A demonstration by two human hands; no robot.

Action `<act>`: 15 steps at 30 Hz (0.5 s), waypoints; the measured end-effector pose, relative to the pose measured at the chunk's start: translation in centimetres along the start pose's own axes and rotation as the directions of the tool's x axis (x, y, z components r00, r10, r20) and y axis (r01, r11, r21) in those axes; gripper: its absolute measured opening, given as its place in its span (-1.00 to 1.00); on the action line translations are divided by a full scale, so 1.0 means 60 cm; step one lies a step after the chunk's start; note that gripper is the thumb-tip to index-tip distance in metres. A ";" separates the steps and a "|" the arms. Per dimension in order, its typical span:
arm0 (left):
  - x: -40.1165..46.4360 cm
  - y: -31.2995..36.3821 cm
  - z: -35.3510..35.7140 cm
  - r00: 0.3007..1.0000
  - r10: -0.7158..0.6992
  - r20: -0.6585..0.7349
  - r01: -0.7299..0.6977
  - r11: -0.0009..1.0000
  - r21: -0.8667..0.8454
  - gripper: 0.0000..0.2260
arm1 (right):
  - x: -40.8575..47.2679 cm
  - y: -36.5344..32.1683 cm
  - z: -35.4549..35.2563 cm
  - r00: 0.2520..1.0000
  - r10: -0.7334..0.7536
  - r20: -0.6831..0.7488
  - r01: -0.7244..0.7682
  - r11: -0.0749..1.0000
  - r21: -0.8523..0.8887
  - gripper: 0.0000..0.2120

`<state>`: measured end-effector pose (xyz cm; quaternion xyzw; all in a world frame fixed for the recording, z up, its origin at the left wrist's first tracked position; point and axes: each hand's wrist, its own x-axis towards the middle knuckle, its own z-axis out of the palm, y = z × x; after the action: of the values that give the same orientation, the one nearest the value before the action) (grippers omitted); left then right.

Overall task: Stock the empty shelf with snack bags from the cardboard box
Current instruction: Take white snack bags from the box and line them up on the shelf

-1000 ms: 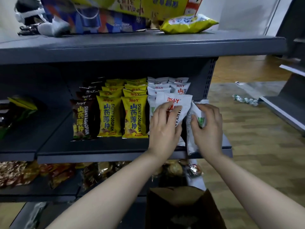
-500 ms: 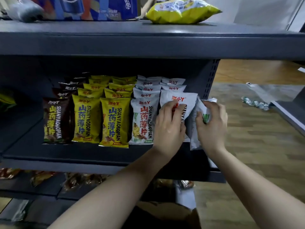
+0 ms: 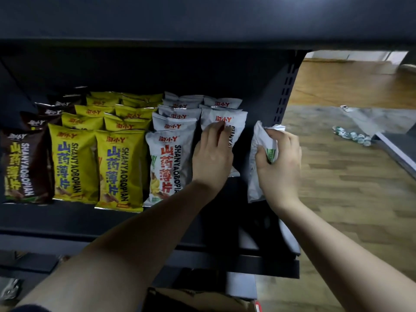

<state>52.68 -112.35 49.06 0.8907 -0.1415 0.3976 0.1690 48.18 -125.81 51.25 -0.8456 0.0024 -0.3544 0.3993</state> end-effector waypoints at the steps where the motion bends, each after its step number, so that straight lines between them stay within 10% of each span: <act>1: 0.000 -0.001 0.005 1.000 0.004 -0.009 -0.004 1.000 0.004 -0.65 | 0.002 0.001 0.003 1.000 -0.010 -0.003 0.010 1.000 0.011 -0.68; 15: -0.029 -0.012 0.037 0.987 -0.043 0.152 0.006 0.973 0.231 -0.46 | 0.002 0.001 0.029 0.999 -0.034 -0.004 0.034 0.996 0.087 -0.68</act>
<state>53.27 -112.44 46.22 0.9343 -0.0964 0.3382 0.0583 49.33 -124.71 50.55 -0.8268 -0.0270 -0.3617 0.4299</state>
